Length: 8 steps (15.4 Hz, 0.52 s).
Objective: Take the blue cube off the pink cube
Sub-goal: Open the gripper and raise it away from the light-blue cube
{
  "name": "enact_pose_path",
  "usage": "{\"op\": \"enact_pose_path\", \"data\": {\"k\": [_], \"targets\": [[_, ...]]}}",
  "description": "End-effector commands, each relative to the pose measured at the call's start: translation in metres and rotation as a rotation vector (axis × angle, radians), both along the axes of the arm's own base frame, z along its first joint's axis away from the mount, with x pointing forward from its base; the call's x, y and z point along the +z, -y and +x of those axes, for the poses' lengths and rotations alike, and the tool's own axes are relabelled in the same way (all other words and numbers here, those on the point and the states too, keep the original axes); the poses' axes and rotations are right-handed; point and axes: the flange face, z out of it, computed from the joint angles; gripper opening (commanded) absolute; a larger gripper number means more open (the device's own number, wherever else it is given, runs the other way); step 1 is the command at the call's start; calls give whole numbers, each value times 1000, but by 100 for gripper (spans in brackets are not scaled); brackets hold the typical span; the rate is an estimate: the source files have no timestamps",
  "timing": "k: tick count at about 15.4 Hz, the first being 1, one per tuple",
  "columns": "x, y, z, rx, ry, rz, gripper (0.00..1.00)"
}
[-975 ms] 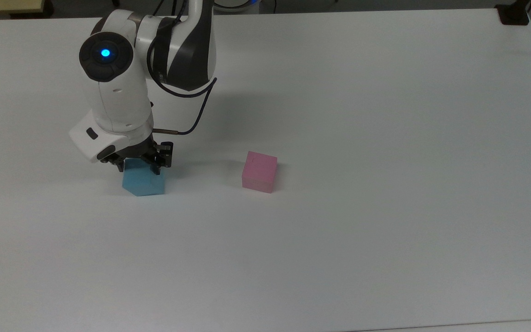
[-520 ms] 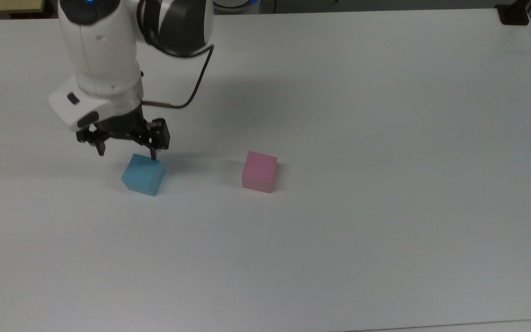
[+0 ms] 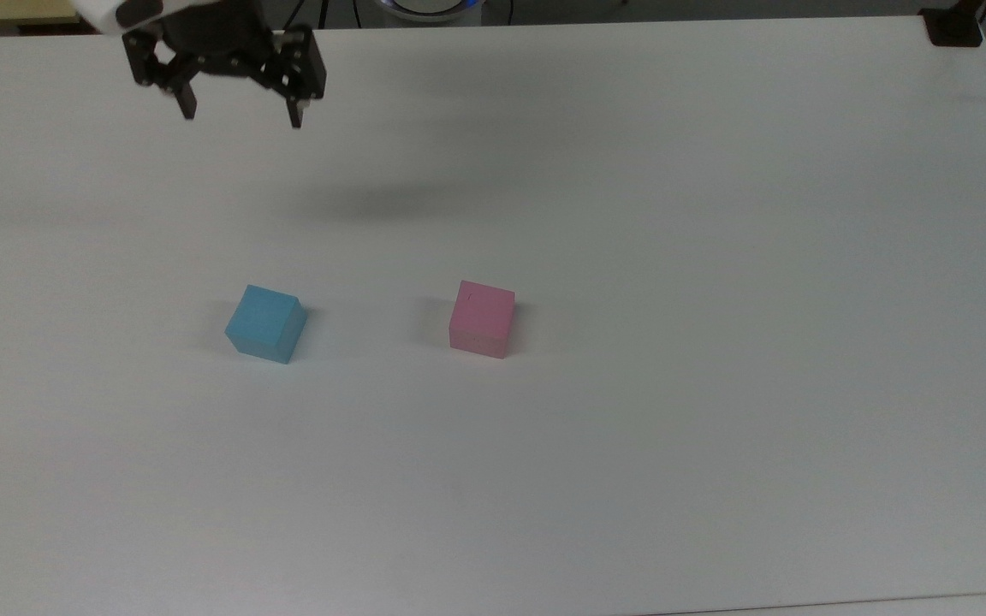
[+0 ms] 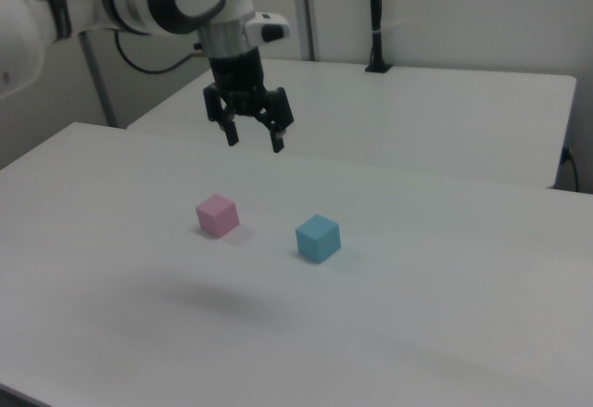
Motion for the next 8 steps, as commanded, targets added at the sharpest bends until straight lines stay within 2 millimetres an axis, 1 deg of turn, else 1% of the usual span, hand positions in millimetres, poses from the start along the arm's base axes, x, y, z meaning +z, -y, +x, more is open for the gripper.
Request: {"op": "enact_pose_path", "data": {"k": [1,2,4,8], "targets": [[9,-13,-16,-63,-17,14,100],[14,-16,-19,-123,-4,11,100],[15,-10,-21,-131,-9,14,100],[20,-9,-26,-129,-17,17,100]]}}
